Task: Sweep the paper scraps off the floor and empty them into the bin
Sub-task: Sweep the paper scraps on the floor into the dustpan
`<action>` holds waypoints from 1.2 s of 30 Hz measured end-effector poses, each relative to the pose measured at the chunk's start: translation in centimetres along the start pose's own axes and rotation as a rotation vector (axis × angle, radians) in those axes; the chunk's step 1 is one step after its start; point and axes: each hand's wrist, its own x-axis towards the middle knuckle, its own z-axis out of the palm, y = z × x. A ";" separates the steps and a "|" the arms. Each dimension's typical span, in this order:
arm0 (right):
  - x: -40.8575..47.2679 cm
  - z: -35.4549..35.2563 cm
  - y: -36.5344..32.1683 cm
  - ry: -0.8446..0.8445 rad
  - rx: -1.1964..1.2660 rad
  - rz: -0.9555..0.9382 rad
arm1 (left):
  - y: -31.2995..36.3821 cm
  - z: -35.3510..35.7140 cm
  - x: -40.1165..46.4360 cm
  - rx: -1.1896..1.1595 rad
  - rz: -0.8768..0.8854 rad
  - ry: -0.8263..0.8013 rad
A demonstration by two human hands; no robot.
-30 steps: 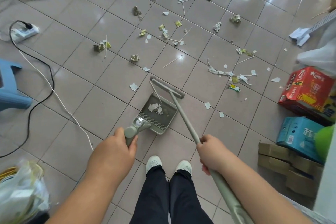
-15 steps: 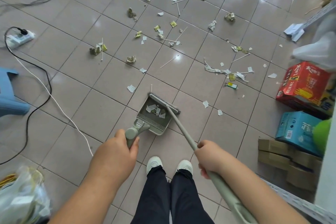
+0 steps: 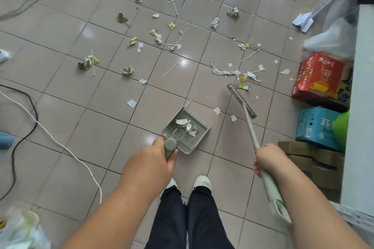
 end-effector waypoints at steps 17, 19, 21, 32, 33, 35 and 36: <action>-1.0 -0.7 0.7 -0.208 -0.185 0.068 | 6.1 1.0 2.7 0.120 0.099 -0.052; -1.6 -2.8 0.8 -0.189 -0.193 0.002 | 6.0 0.9 2.7 0.122 0.094 -0.043; -1.9 -3.9 0.7 -0.161 -0.163 -0.042 | 6.1 0.9 2.7 0.122 0.085 -0.034; 4.3 4.7 -1.7 -0.112 -0.223 -0.094 | 6.0 0.9 2.4 0.160 0.076 -0.020; 3.8 5.1 -1.0 -0.120 -0.269 -0.088 | 5.9 0.8 2.4 0.159 0.074 -0.021; 2.3 5.0 0.7 -0.155 -0.322 -0.053 | 5.8 0.7 2.5 0.160 0.068 -0.024; 1.4 4.5 1.4 -0.179 -0.326 -0.032 | 5.7 0.6 2.6 0.158 0.064 -0.025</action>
